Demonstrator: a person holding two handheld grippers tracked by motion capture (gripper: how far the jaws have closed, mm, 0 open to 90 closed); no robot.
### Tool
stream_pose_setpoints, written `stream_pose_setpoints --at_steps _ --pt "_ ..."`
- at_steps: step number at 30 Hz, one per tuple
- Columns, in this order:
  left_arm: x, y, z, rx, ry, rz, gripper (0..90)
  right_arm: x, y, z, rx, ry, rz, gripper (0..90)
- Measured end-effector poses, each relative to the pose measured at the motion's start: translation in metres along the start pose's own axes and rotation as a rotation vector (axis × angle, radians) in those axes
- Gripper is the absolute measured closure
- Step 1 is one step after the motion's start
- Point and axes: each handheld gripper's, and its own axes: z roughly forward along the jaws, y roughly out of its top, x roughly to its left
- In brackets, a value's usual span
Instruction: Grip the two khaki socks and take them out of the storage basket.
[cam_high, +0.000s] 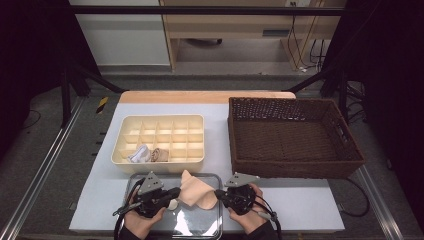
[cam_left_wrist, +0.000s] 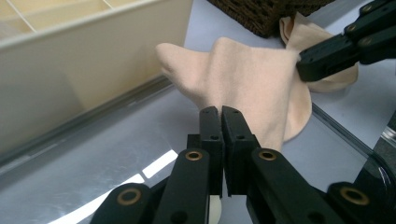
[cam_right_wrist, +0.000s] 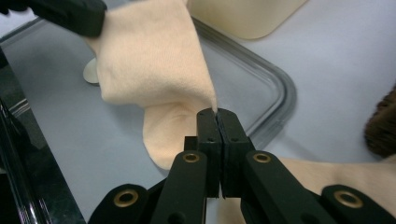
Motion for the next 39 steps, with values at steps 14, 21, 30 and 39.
stream_pose_setpoints --at_steps 14,21,30,39 --pt "-0.027 -0.015 0.033 0.122 -0.045 0.122 85.8 0.0 -0.003 0.008 0.031 -0.021 0.001 88.8" --pt "-0.024 -0.015 0.034 0.084 -0.077 0.103 74.8 -0.003 -0.002 0.002 0.03 -0.027 0.014 89.6" --pt "0.0 -0.013 0.021 0.013 -0.026 0.009 61.9 -0.009 -0.007 -0.006 0.058 -0.041 -0.002 89.8" --pt "-0.002 -0.015 0.022 0.032 -0.068 -0.009 68.1 -0.008 -0.007 -0.007 0.037 -0.02 -0.001 85.4"
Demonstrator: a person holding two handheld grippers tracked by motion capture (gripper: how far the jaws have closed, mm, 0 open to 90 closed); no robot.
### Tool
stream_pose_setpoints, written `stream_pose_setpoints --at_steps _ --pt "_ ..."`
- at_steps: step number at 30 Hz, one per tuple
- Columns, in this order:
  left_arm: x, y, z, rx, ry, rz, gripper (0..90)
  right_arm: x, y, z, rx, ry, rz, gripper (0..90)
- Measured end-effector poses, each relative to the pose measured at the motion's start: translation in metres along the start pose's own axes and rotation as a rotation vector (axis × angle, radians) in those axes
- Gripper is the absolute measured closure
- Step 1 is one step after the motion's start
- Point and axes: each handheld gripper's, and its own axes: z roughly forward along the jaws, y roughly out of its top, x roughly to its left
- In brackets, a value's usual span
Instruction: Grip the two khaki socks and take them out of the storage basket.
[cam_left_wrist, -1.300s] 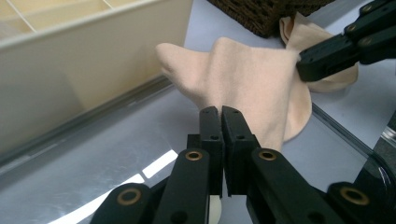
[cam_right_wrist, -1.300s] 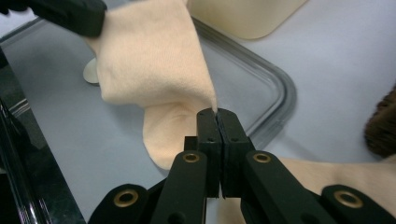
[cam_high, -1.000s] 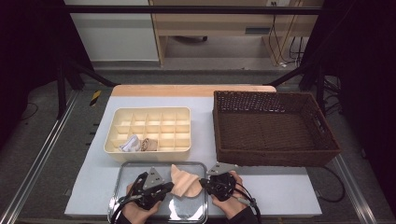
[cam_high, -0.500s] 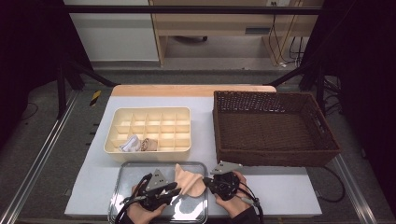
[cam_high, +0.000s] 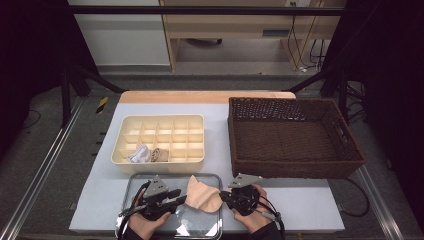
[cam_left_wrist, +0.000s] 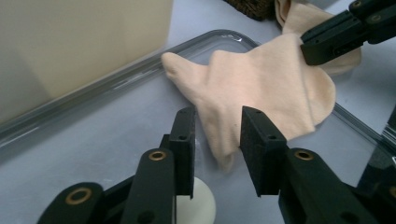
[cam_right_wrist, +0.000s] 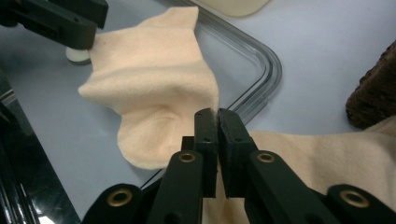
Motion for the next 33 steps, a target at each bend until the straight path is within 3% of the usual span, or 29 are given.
stream_pose_setpoints --at_steps 7,11,18,23,28,31,33 --pt "-0.006 -0.003 0.009 0.064 -0.004 0.018 80.4 0.0 0.009 -0.006 -0.069 0.016 0.015 77.7" --pt "-0.008 -0.002 0.009 0.07 0.006 0.043 84.2 0.003 0.016 -0.004 -0.09 0.028 0.023 72.8" --pt "-0.011 0.0 0.007 0.076 0.016 0.084 85.0 0.004 0.026 0.014 -0.095 0.056 0.043 67.5" --pt "-0.011 -0.001 0.007 0.085 0.019 0.096 85.0 0.003 0.03 0.032 -0.051 0.066 0.059 65.5" --pt "-0.01 -0.001 0.008 0.087 0.026 0.095 85.0 0.005 0.027 0.044 -0.001 0.066 0.04 70.4" --pt "-0.009 -0.001 0.008 0.088 0.031 0.094 85.0 0.007 0.025 0.047 0.023 0.048 0.009 80.1" --pt "-0.008 -0.001 0.008 0.086 0.033 0.092 85.0 0.008 0.025 0.047 0.032 0.06 0.011 86.0"
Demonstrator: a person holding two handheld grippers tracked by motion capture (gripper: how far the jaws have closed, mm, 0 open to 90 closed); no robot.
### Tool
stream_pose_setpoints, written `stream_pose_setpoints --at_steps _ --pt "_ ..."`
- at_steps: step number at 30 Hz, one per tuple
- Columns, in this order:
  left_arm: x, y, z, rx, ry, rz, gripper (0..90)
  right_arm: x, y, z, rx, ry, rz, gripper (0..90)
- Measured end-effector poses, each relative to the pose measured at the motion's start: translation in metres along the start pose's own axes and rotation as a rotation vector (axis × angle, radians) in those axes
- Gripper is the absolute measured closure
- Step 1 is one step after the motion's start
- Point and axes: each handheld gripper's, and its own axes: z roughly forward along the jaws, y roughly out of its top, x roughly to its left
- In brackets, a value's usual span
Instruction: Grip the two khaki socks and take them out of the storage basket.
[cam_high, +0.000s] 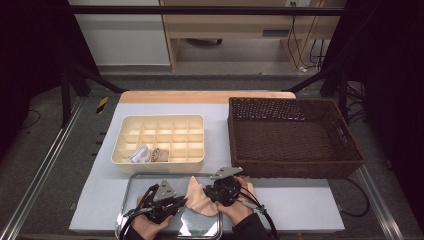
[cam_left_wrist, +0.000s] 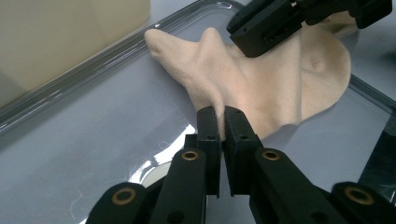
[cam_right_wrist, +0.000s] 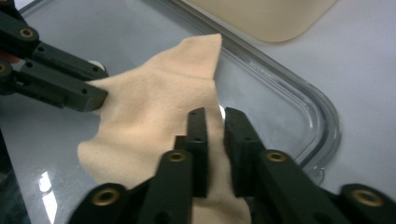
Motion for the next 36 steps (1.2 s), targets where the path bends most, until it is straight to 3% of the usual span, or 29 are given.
stream_pose_setpoints --at_steps 4,10,14,17,21,23,27,31,36 --pt "0.001 0.0 0.0 0.0 0.003 -0.002 84.9 0.001 0.001 -0.002 0.009 0.011 0.003 87.8" --pt "0.001 0.0 0.0 0.002 0.009 -0.003 84.9 0.005 0.009 -0.017 -0.073 0.053 0.004 88.1" --pt "0.002 0.0 0.0 -0.001 0.02 -0.003 84.9 0.011 0.013 -0.023 -0.105 0.091 -0.023 88.1" --pt "0.003 0.0 -0.001 -0.005 0.029 -0.007 84.9 0.014 0.013 -0.024 -0.087 0.104 -0.028 88.0" --pt "0.006 0.0 -0.003 -0.01 0.037 -0.01 84.9 0.01 0.007 -0.017 -0.017 0.06 -0.016 87.5" --pt "0.006 0.0 -0.003 -0.01 0.038 -0.005 84.9 0.008 0.005 -0.015 -0.003 0.071 0.003 86.2" --pt "0.005 0.0 -0.002 -0.009 0.046 0.008 84.8 0.005 0.006 -0.02 -0.038 0.06 0.007 79.4" --pt "0.005 0.0 -0.001 -0.007 0.045 0.006 84.8 -0.002 0.008 -0.03 -0.086 0.037 0.041 76.8" --pt "0.005 0.0 -0.001 -0.006 0.045 0.008 84.7 -0.002 0.005 -0.019 -0.042 0.018 0.025 71.2"
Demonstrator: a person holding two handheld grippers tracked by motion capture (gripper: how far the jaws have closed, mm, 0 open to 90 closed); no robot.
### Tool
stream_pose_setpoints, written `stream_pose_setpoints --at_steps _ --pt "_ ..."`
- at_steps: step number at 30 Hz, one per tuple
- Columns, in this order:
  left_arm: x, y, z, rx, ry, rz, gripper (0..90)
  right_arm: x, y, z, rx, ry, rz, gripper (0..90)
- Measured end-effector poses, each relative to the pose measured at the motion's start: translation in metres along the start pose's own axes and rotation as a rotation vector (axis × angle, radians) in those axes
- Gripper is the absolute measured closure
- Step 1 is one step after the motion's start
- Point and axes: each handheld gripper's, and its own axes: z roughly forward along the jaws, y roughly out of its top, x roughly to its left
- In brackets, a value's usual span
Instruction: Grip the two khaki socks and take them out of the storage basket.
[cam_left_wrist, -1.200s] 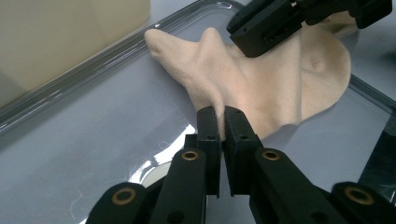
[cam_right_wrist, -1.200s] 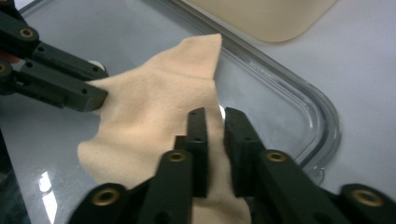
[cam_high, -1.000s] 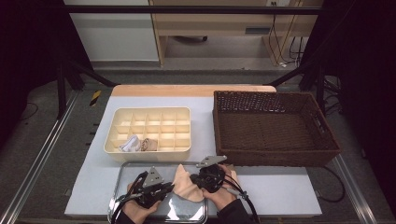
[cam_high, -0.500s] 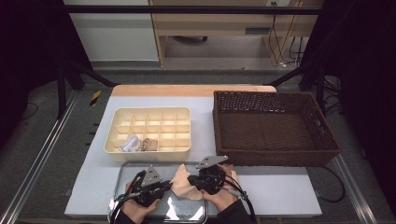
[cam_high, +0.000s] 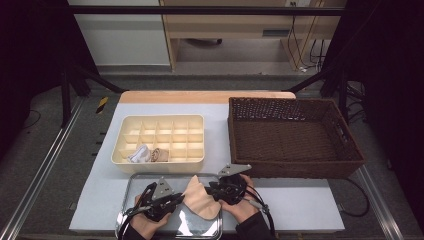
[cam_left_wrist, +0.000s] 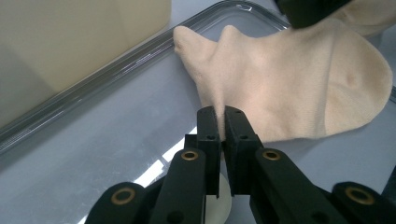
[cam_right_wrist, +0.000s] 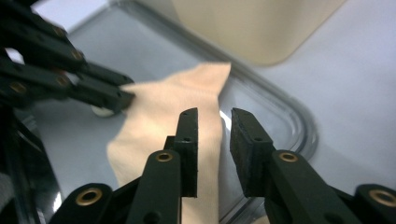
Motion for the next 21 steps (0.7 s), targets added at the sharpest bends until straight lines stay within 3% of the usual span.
stream_pose_setpoints --at_steps 5,9,11,15,21 --pt "0.0 0.0 0.0 0.002 0.001 0.0 84.7 0.002 -0.006 0.014 0.061 -0.015 -0.023 71.3" --pt "0.0 0.0 0.0 0.003 0.004 0.0 84.7 0.005 -0.008 0.014 0.075 -0.008 -0.04 87.4" --pt "0.0 0.0 0.0 0.003 0.005 -0.001 84.7 0.005 -0.007 0.013 0.08 0.005 -0.028 89.0" --pt "0.0 0.0 0.001 0.004 0.007 -0.001 84.7 0.004 -0.003 0.005 0.024 0.015 -0.021 89.4" --pt "-0.001 0.0 0.001 0.007 0.013 0.004 84.6 0.011 0.007 -0.01 -0.07 0.084 -0.039 89.7"
